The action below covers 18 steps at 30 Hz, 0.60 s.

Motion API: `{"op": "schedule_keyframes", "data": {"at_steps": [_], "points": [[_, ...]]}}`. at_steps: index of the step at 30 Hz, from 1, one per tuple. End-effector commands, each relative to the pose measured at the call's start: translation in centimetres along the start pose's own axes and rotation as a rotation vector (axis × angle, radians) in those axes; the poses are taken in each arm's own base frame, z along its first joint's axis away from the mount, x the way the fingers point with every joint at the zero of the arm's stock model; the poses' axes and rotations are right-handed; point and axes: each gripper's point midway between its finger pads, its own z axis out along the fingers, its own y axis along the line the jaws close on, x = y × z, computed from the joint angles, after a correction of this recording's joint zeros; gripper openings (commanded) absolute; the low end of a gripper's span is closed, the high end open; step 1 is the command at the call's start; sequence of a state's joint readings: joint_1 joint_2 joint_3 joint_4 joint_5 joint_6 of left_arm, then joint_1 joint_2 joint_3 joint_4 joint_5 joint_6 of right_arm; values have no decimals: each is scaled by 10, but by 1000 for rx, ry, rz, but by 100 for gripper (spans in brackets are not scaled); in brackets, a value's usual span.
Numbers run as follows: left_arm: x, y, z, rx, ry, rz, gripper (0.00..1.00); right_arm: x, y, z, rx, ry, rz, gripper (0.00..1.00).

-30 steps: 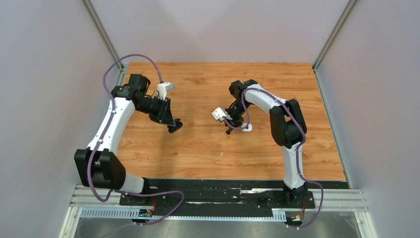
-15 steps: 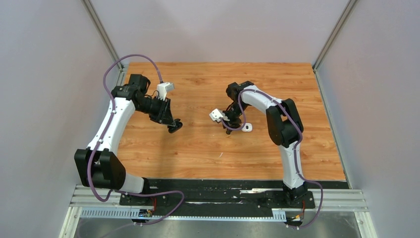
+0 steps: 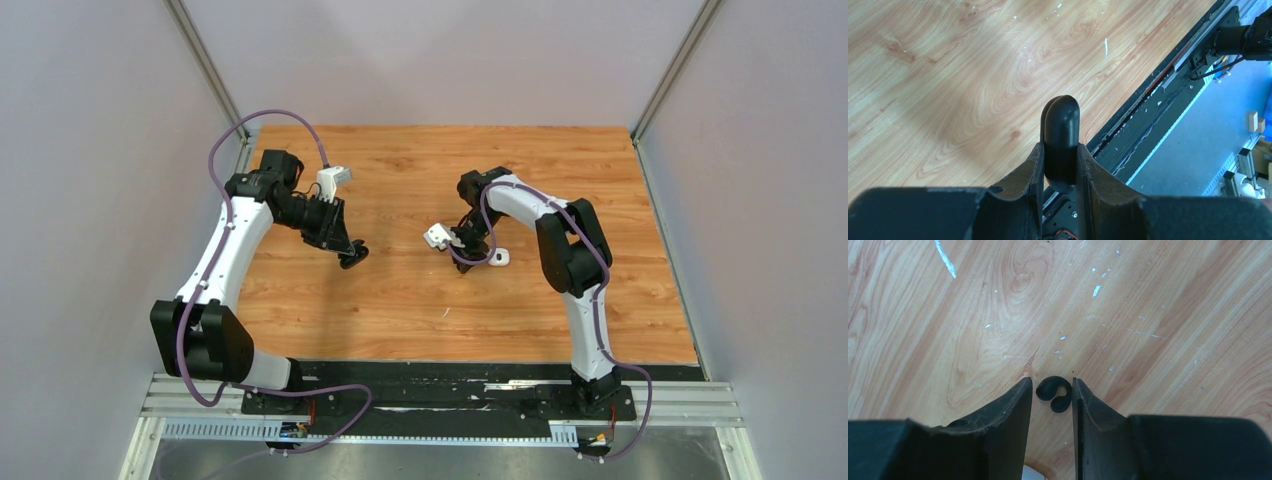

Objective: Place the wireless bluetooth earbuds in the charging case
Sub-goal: Pick up the earbud from the center of the board.

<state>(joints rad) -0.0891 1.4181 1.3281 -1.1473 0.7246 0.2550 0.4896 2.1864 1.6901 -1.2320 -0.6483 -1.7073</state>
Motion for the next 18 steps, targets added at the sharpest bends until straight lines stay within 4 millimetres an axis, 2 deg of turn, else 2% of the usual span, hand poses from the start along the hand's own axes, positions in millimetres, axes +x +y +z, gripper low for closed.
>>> {"op": "schedule_keyframes", "data": {"at_steps": [1,8,13,18], "points": [[-6,0,1,18,-24,-1,0,-6,-3,-5,21,-11,-36,34],[-5,0,2,20,-22,-4,0,-8,-6,-8,30,-14,-29,23],[-6,0,2,20,-22,-7,0,-11,-8,-8,37,-30,-19,29],[-4,0,2,20,-17,-5,0,-26,-17,-25,71,-46,-33,32]]}}
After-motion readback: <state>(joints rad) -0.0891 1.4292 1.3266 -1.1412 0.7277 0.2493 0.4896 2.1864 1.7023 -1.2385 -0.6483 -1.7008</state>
